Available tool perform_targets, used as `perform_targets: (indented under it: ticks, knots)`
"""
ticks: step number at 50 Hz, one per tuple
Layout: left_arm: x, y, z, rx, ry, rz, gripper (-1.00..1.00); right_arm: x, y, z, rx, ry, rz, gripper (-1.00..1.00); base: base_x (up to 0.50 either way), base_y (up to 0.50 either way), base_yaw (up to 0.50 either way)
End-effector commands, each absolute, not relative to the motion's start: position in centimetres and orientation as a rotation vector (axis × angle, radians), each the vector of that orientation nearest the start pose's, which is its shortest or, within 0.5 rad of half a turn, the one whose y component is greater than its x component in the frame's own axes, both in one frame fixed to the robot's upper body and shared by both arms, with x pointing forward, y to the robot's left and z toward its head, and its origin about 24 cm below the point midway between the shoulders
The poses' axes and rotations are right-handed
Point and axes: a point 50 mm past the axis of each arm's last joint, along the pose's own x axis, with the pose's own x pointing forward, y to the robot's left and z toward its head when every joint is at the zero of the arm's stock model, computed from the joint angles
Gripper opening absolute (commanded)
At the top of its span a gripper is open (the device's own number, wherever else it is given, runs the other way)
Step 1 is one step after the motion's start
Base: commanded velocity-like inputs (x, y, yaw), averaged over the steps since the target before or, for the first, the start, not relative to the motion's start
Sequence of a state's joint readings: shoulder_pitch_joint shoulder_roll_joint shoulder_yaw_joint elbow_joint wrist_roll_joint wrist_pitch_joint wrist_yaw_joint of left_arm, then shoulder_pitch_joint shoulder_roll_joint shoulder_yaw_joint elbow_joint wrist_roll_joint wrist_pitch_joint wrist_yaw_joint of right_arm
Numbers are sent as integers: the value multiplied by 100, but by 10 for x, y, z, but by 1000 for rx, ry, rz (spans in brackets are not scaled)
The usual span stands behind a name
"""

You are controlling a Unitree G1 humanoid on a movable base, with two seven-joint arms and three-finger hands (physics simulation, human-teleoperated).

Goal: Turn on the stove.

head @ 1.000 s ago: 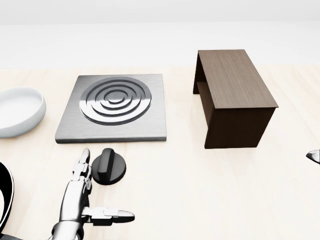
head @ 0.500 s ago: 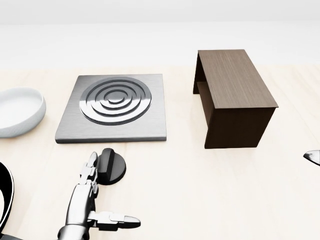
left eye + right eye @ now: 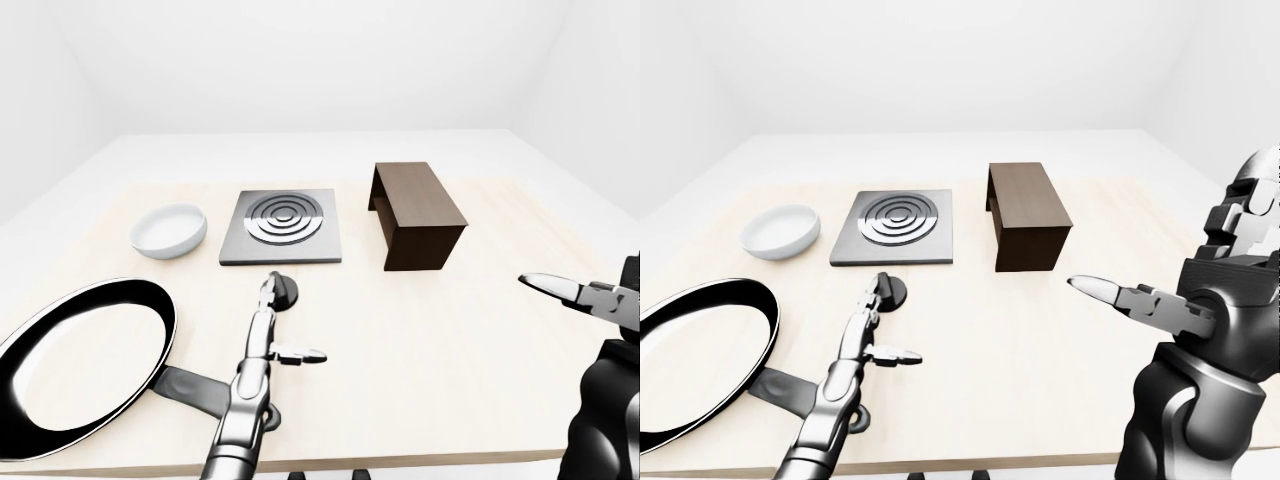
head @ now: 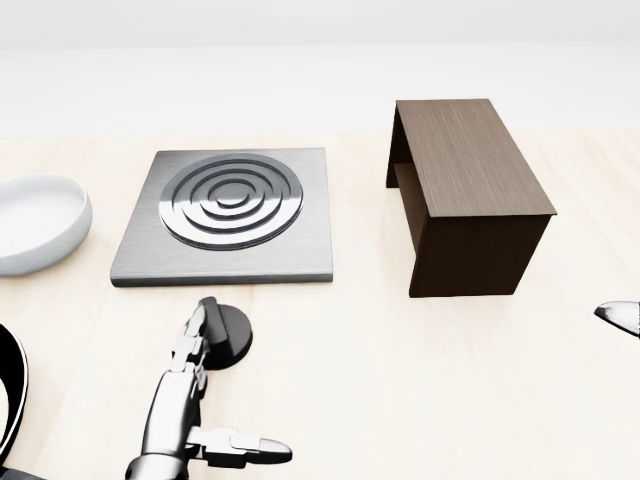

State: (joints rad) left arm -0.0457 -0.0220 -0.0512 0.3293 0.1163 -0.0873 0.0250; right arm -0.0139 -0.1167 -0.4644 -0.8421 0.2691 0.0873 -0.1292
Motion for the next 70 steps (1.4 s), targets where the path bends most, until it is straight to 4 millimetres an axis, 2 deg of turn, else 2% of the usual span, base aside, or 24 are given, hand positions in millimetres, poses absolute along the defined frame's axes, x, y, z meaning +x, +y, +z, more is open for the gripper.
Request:
perform_targets:
  ticks: [1,9,20,23,31,42,55,58,63,66,67,70]
  knots:
    - [242,114,-7,87,150,-120,100,169,-236,224,14,-817,-387,100,0,0,0]
    - [238,105,1,93,112,-152,100,170,-236,223,13,-812,-385,100,0,0,0]
    - [250,104,-11,114,169,-150,100,169,-235,224,12,-813,-380,100,0,0,0]
    - [260,106,-19,139,210,-138,100,170,-235,223,14,-813,-379,100,0,0,0]
    - [290,107,-22,159,269,-132,100,169,-234,224,14,-818,-378,100,0,0,0]
    - [302,106,-27,179,324,-130,100,171,-233,222,14,-804,-374,100,0,0,0]
    - [289,96,23,113,52,-178,100,172,-231,221,15,-797,-366,100,0,0,0]
    - [282,93,45,93,-53,-195,100,172,-231,220,15,-796,-364,100,0,0,0]
    - [267,88,71,71,-108,-220,100,172,-231,220,16,-795,-364,100,0,0,0]
    - [258,87,93,58,-168,-232,100,172,-230,221,18,-799,-362,100,0,0,0]
    - [252,86,108,45,-237,-239,100,172,-230,220,18,-795,-361,100,0,0,0]
    - [244,86,124,35,-307,-243,100,173,-230,219,18,-790,-360,100,0,0,0]
